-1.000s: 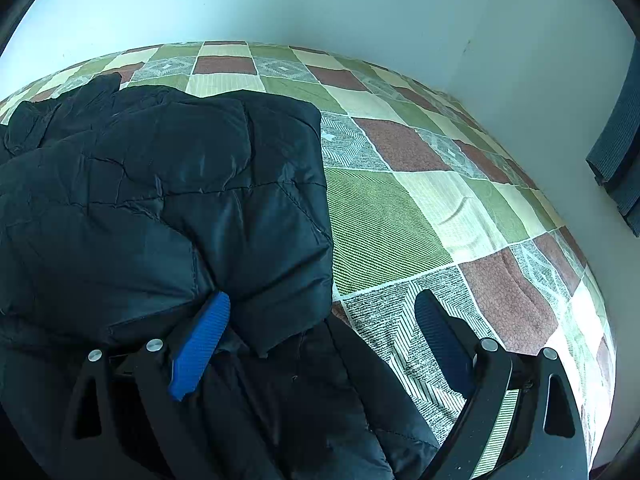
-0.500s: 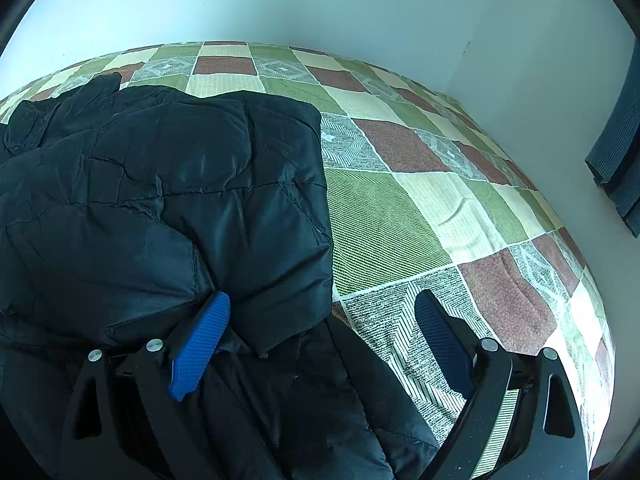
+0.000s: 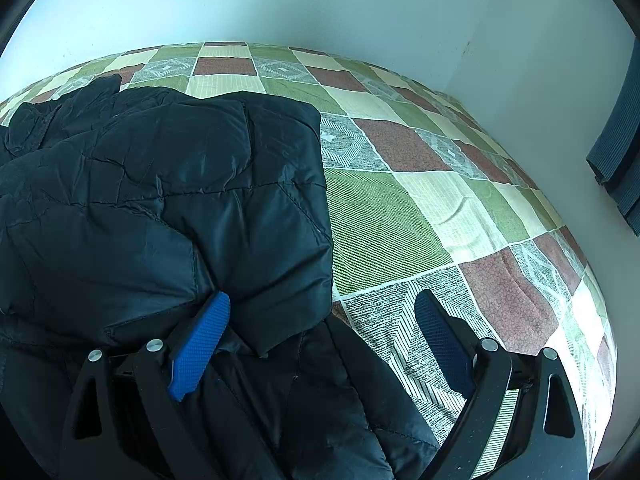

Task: Fold large clothes
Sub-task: 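Fold the held sleeve over the jacket body and release it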

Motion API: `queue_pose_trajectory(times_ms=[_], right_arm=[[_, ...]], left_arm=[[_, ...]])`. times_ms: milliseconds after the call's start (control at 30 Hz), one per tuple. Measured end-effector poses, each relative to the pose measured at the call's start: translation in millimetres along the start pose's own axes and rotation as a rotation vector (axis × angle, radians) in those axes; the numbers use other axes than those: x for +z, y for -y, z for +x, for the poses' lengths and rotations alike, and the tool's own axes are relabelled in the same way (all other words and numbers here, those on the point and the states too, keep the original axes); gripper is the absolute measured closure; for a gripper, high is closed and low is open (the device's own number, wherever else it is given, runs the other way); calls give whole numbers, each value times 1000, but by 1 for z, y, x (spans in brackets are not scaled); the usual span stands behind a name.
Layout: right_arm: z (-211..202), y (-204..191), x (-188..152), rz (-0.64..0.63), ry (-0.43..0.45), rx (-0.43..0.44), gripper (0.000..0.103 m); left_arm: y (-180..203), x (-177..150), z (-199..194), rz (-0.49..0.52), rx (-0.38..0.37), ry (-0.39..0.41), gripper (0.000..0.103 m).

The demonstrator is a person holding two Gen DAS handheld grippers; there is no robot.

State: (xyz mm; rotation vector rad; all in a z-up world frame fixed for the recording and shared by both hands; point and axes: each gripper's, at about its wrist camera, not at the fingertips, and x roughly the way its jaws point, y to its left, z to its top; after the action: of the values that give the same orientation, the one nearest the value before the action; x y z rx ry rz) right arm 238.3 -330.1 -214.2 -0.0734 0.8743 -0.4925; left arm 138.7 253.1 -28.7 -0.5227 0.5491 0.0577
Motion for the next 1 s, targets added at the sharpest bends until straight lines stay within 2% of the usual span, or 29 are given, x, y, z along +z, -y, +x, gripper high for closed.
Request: queue_pose_trajectory(times_ms=[67,200,433,533,667,867,1000], right_arm=[[0,0,-1,3,0,1,11],[2,3,0,12,-3,13,11],[3,4,-2,26,-7,26,11],[4,5,-3,32,-8,34,11],[5,7,-3,44,-12,47,11],[6,9,-4,59,-16,63,11],[7,10,-5,68,-18,73,11]], left_arm=[[49,-9,21,88,-38,-38,94],[124,-34,66,188,-115,-138,95],[234,-96,129,341,-194,-279,95],[261,-118,153,371,-223,-337,95],[300,-146,175,437,-257,-376,95],[330,-181,201,474,-276,-442,95],[340,-199,216,495,-260,-475,95]])
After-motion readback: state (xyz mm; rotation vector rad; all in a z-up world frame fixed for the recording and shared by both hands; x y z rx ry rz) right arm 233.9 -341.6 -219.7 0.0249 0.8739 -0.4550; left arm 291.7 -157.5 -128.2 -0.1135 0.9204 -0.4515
